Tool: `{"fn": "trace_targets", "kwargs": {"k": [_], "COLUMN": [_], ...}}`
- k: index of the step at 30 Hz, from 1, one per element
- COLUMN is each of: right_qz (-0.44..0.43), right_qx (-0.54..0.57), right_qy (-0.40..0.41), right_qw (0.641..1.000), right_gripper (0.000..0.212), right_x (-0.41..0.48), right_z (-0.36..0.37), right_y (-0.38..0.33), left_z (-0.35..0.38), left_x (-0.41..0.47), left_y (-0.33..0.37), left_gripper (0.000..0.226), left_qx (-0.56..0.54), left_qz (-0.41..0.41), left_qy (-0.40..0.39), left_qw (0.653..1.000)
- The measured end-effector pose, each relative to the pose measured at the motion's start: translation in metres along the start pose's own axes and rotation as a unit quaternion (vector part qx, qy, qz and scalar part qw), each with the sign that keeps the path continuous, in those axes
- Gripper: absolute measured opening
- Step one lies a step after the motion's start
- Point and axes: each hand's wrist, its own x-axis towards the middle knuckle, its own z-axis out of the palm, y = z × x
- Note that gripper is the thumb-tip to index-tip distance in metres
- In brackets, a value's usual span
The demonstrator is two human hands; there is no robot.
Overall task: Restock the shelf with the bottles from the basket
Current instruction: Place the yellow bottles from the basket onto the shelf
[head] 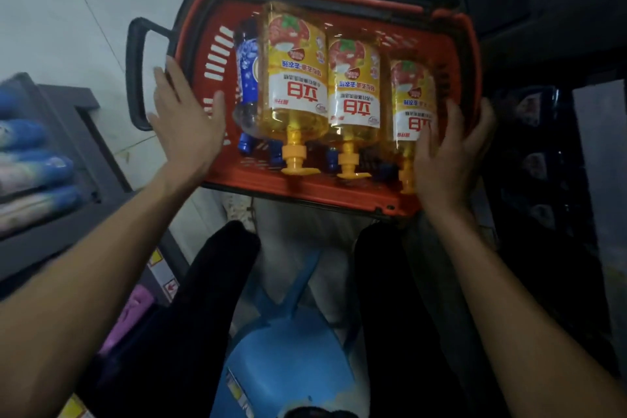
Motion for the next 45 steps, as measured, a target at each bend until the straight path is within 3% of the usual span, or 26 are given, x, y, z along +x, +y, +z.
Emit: {"fn": "trace_targets", "kwargs": {"k": [5,11,15,21,24,27,33,39,43,45], "right_qz": [-0.016,-0.104,-0.216,-0.267,-0.311,-0.337,-0.363,-0.308,-0.271,-0.244], "right_qx": [0.008,0.014,-0.069,-0.133,-0.192,-0.214,-0.215,-0.184,-0.189,-0.199], "right_qy": [-0.041,-0.094,-0.136,-0.172,-0.148,-0.128,-0.099,-0.031,-0.049,-0.047], "right_qw": [0.999,0.990,0.964,0.939,0.919,0.908,0.901,0.933,0.943,0.948], "right_gripper": [0.050,0.055,0.055,0.051,0.044,0.042,0.052,0.042,0.049,0.050], "right_x": [-0.053,-0.053,-0.028,-0.009,-0.015,-0.035,-0.076,-0.093,-0.104,-0.106], "right_z": [-0.001,0.013,0.017,0.008,0.001,-0.009,-0.029,-0.033,-0.034,-0.038], "right_y": [-0.025,-0.056,-0.070,-0.075,-0.083,-0.089,-0.073,-0.060,-0.036,-0.022], "left_z": [0.007,0.022,0.017,-0.005,-0.015,-0.024,-0.033,-0.023,-0.022,-0.024], "left_x": [-0.043,-0.045,-0.025,-0.012,-0.011,-0.012,-0.037,-0.045,-0.047,-0.047], "left_y": [0.008,0.020,0.038,0.044,0.046,0.047,0.052,0.040,0.016,0.000], "left_gripper": [0.075,0.066,0.080,0.084,0.084,0.098,0.098,0.088,0.077,0.071], "left_qx": [-0.005,-0.131,-0.092,-0.005,0.029,0.117,0.227,0.165,0.019,-0.001], "left_qz": [0.068,0.223,0.374,0.436,0.455,0.475,0.436,0.437,0.429,0.416], "left_qy": [-0.020,0.006,-0.011,0.002,0.003,0.013,0.068,0.087,0.018,0.000], "left_qw": [0.997,0.966,0.923,0.900,0.890,0.872,0.868,0.880,0.903,0.910]}}
